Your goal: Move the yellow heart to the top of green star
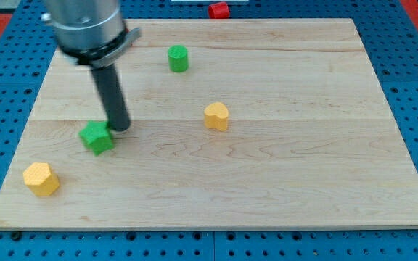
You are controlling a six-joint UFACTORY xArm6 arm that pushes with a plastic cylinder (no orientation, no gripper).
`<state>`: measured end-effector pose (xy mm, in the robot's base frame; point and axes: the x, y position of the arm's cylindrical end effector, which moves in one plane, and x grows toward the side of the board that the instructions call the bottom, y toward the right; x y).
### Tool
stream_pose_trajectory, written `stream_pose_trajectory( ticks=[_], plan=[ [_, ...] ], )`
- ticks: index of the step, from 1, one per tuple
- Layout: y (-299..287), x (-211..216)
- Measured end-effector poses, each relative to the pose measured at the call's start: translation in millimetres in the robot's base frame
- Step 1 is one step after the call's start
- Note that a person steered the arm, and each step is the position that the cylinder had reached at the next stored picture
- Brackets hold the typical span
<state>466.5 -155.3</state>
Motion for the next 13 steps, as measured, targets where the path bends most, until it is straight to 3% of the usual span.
stream_pose_trajectory(
  ticks=[2, 3, 4, 5, 6, 11, 13],
  plan=[
    [-26.6, 57.2],
    [5.0, 52.5],
    [120.0, 63.2],
    [203.4, 21.0],
    [224.5, -24.9],
    [-26.8, -1.3],
    [-45.2, -31.9]
  ],
)
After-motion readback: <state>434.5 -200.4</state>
